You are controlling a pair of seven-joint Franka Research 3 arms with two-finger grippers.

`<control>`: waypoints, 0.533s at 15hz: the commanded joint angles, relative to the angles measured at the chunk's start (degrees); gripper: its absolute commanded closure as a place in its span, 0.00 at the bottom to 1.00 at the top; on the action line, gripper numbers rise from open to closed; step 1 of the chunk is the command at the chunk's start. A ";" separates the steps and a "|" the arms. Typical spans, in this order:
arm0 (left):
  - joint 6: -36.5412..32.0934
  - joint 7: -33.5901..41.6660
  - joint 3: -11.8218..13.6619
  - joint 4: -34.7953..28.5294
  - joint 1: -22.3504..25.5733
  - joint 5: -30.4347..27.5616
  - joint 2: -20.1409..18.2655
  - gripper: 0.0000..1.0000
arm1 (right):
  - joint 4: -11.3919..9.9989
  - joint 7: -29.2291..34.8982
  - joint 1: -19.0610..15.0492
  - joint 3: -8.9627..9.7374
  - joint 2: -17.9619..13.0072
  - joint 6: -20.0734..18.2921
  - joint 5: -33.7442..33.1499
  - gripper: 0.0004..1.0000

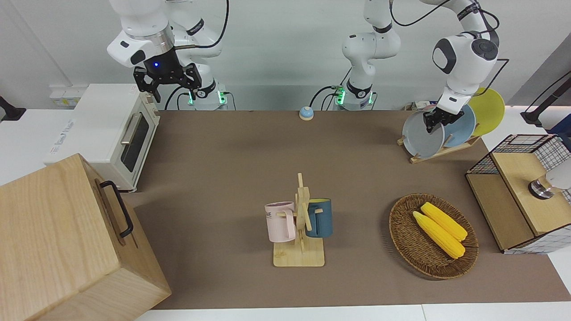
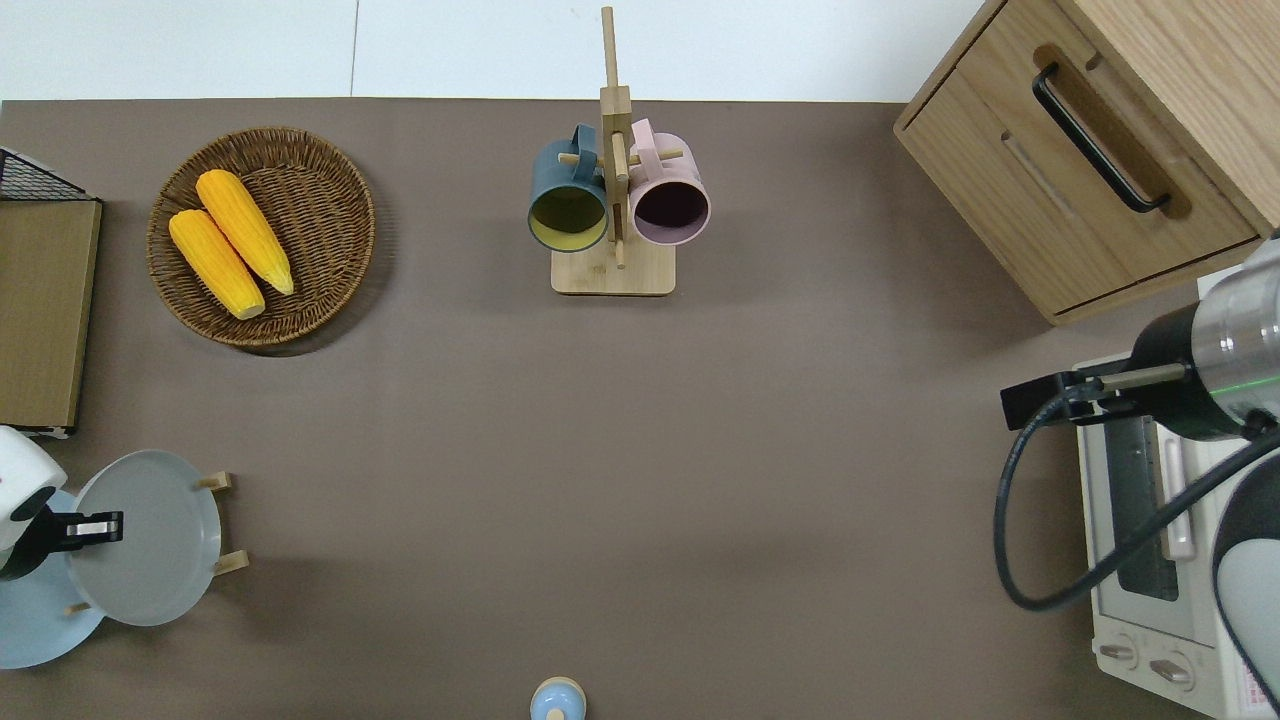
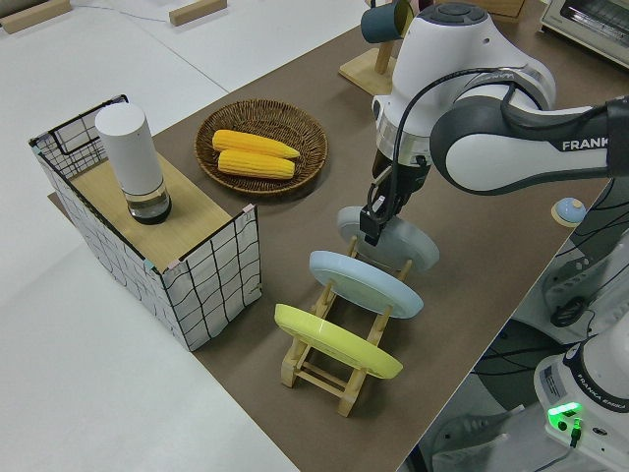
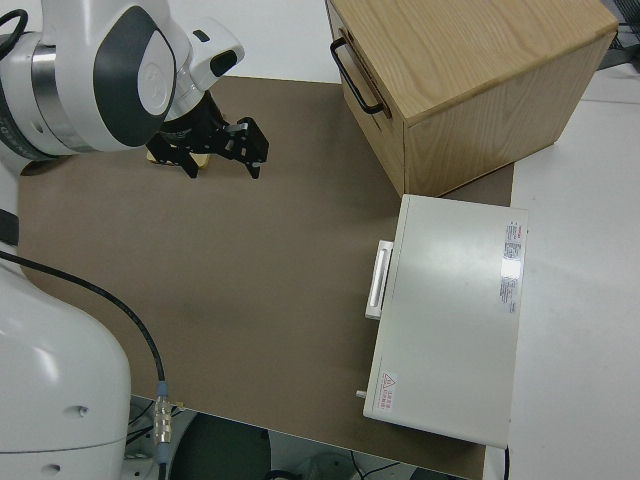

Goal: Pick gray plate from low plate rack and place it on table with left arm

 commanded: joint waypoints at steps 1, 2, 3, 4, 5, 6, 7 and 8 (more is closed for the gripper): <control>1.22 -0.27 -0.01 -1.60 0.22 1.11 -1.30 1.00 | 0.35 0.01 -0.56 0.33 -0.14 -0.83 0.59 0.01; 0.96 -0.44 -0.10 -1.52 0.13 1.11 -1.30 1.00 | 0.35 0.01 -0.56 0.33 -0.14 -0.83 0.59 0.01; 0.61 -0.45 -0.10 -1.34 0.13 1.11 -1.39 1.00 | 0.35 0.01 -0.56 0.33 -0.14 -0.83 0.59 0.01; 0.08 -0.53 -0.18 -0.90 0.05 1.02 -1.56 1.00 | 0.35 0.01 -0.56 0.33 -0.14 -0.83 0.59 0.01; -0.88 -0.53 -0.19 -0.38 -0.13 1.02 -1.65 1.00 | 0.35 0.01 -0.56 0.33 -0.14 -0.83 0.59 0.01; -2.37 -0.53 -0.36 0.85 -0.48 1.02 -1.65 1.00 | 0.35 0.01 -0.56 0.33 -0.14 -0.83 0.59 0.01; -4.04 -0.71 -0.71 2.25 -0.57 1.02 -1.57 1.00 | 0.35 0.01 -0.56 0.33 -0.14 -0.83 0.59 0.01; -5.62 -0.71 -0.97 3.66 -0.57 1.02 -1.48 1.00 | 0.35 0.01 -0.56 0.33 -0.14 -0.83 0.59 0.01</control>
